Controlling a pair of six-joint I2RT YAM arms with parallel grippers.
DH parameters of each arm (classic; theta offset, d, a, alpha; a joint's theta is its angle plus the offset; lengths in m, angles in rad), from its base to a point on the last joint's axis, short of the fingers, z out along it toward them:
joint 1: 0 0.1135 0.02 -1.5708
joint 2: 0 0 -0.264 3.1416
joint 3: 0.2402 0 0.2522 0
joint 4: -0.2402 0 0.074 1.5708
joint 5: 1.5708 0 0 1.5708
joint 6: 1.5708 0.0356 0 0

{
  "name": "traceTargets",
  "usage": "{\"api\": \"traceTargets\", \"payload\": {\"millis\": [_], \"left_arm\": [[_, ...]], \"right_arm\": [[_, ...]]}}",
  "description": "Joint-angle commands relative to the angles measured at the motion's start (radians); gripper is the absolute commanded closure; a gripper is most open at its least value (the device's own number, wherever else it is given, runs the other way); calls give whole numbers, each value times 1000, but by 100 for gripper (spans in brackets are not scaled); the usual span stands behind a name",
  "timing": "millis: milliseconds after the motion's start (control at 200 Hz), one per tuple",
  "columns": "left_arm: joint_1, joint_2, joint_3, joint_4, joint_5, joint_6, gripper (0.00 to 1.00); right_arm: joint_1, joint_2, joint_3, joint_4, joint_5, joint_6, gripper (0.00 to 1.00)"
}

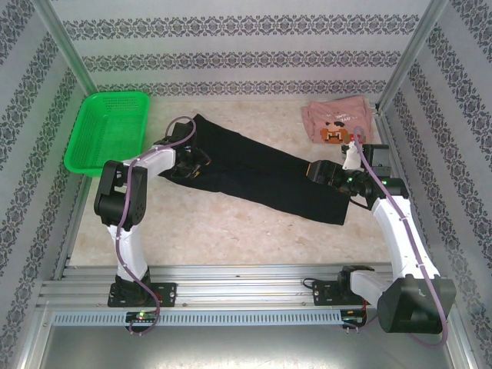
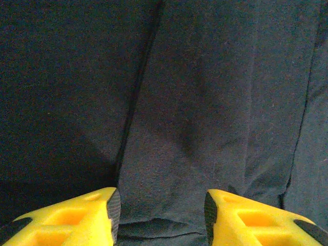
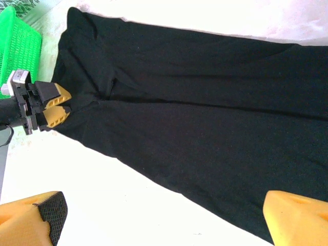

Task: Fold and stack the t-shirts

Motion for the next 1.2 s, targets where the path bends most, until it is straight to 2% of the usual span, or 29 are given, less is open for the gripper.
{"api": "traceTargets", "payload": {"millis": [0,270,490,664,854,1044,1194], "left_arm": [[6,-43,-6,-61,-30,-16,50],[1,-38,-39,-29,-31,-36,50],[-8,4,-3,1,-33,-51,56],[-10,23,15,15,-14,-53,64],[-9,30,32,27,-2,-46,80],[-8,25,40,42,15,-39,99],[-8,27,74,53,29,-36,100]], "right_arm": [[11,-11,9,-19,0,-27,2],[12,0,4,-5,-3,-24,2],[11,-2,4,0,-2,-15,2],[10,-9,-7,3,5,-10,2],[11,-4,-13,15,2,3,2],[11,-1,-10,20,1,8,2],[11,5,-5,23,5,10,2]]}}
